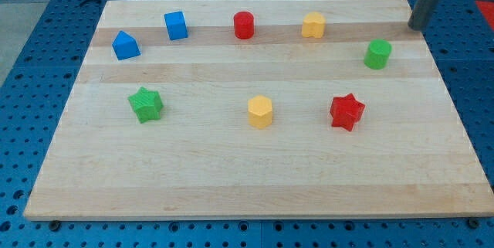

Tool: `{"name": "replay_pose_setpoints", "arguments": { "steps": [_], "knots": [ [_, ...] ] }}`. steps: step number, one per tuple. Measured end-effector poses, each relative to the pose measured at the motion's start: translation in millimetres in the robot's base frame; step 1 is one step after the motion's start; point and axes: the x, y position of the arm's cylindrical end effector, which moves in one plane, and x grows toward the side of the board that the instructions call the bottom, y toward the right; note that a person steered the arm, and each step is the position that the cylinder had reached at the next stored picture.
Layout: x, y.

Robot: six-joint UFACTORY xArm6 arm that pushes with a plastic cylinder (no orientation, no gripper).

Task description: Move the green circle down a bit

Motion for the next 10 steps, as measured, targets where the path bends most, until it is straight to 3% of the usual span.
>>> {"name": "replay_pose_setpoints", "arguments": {
  "steps": [2, 3, 4, 7, 10],
  "knots": [
    [-6.0, -4.5],
    [-5.5, -64.9],
    [-4.3, -65.5],
    [57.4, -79.2],
    [79.5, -79.3]
  ]
}}
